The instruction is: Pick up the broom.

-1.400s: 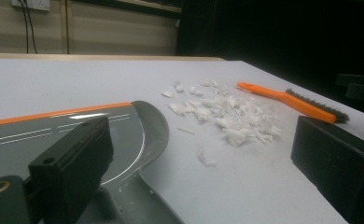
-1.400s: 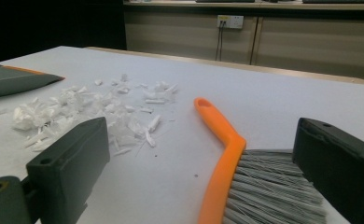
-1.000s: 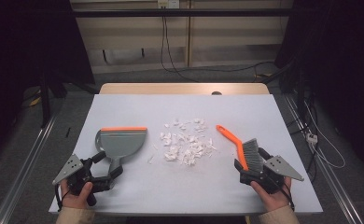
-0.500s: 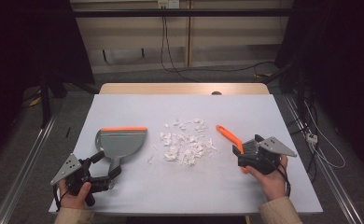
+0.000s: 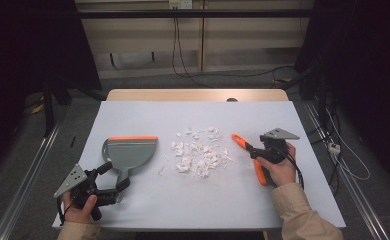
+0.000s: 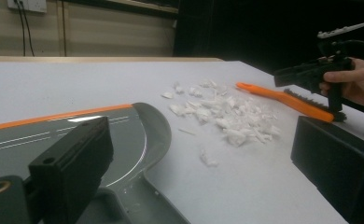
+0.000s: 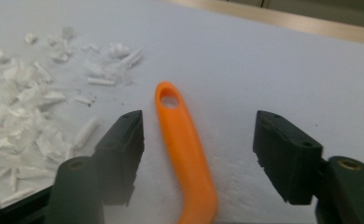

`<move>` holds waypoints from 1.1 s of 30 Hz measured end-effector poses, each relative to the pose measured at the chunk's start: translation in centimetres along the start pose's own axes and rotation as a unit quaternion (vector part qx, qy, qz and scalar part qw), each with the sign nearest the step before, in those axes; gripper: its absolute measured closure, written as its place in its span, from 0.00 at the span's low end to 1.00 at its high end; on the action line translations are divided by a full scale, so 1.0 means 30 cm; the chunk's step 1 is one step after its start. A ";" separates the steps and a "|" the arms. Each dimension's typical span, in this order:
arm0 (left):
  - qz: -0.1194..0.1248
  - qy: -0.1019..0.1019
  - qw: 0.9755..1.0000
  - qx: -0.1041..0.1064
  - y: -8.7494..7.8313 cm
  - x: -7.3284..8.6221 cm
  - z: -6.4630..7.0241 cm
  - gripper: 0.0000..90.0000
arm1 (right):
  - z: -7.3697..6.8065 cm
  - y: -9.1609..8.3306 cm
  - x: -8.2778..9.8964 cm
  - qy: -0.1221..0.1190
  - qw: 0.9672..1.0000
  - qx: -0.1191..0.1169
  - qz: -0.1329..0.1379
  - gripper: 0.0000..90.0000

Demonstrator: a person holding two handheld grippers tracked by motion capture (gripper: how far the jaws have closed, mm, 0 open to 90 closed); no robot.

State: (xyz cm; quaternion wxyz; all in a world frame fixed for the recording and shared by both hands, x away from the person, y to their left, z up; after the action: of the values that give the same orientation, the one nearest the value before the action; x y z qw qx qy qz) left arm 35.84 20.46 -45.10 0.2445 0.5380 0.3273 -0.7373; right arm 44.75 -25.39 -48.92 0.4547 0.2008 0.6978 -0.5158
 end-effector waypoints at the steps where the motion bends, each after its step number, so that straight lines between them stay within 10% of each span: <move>1: 0.000 0.002 1.000 0.000 -0.001 -0.001 -0.001 0.06 | -0.002 0.010 0.004 -0.003 1.000 -0.003 -0.008 0.44; 9: -0.001 0.000 1.000 0.000 -0.001 0.001 -0.010 0.06 | -0.024 0.075 0.028 -0.027 0.996 -0.013 -0.085 0.60; 21: 0.000 0.002 1.000 -0.001 -0.005 0.000 -0.012 0.06 | 0.023 0.079 0.044 -0.020 0.991 0.006 -0.130 0.75; 33: -0.005 0.007 1.000 -0.004 -0.001 0.003 -0.008 0.06 | 0.053 0.030 0.067 0.045 0.985 0.006 -0.165 0.76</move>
State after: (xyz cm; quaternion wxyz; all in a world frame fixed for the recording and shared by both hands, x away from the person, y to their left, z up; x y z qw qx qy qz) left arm 35.94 20.65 -45.23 0.2407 0.5407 0.3342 -0.7335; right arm 45.10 -26.86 -51.17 0.3303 0.1089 0.7380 -0.5783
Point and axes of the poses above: each handheld gripper's, and its own axes: y roughly forward along the jaws, x roughly out of its underside, z roughly to its right, the point moved 8 cm from there along y, roughly forward along the jaws, and after that the axes turned 5 degrees about -x, right-handed, at the moved point
